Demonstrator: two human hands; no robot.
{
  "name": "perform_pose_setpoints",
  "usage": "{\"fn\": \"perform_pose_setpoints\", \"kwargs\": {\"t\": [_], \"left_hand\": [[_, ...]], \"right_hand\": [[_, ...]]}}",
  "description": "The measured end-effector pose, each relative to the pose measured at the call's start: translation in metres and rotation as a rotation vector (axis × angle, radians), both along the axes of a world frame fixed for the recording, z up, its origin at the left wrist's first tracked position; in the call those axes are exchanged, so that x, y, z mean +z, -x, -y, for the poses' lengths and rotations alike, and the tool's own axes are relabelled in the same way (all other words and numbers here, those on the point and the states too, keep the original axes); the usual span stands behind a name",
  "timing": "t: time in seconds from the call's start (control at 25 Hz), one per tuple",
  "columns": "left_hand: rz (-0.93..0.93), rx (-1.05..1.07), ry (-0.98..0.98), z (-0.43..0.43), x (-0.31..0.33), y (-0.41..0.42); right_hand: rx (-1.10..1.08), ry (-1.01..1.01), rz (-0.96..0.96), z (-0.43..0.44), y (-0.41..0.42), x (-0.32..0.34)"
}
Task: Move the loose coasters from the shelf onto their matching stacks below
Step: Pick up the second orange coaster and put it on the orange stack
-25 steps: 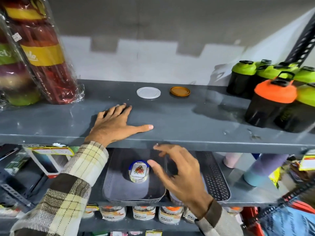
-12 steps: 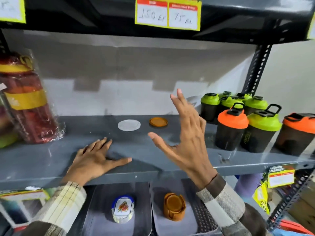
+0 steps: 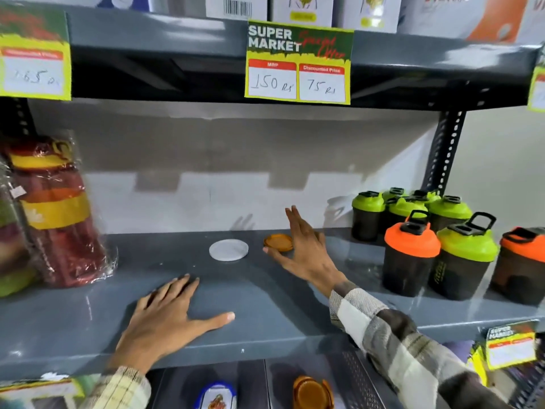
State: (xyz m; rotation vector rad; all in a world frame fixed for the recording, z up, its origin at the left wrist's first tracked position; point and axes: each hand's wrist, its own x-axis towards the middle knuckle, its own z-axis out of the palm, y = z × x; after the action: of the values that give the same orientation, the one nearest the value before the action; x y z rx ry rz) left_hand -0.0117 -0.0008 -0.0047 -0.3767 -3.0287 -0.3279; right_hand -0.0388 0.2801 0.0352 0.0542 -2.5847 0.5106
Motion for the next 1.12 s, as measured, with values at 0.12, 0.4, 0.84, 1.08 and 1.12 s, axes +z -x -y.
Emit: {"fn": "perform_pose_setpoints", "kwargs": {"t": [0.12,0.4,0.84,1.08,1.12], "left_hand": [[-0.024,0.011,-0.016,-0.001,-0.001,0.0],[-0.081,0.016,-0.067,-0.001,-0.002,0.005],[-0.063,0.011,-0.066,0.0,0.0,0.002],[-0.06,0.023,-0.032,0.0,0.002,0.001],[-0.053,0.026,-0.024,-0.001,0.003,0.0]], "right_hand": [[-0.065,0.033,0.194,-0.009,0.035,-0.008],[-0.147,0.098,0.191,-0.016,0.066,-0.027],[0.074,0.16,-0.266,0.002,-0.012,0.022],[0.207,0.232,-0.463,0.023,-0.094,0.047],[0.221,0.253,-0.497,0.027,-0.107,0.05]]}}
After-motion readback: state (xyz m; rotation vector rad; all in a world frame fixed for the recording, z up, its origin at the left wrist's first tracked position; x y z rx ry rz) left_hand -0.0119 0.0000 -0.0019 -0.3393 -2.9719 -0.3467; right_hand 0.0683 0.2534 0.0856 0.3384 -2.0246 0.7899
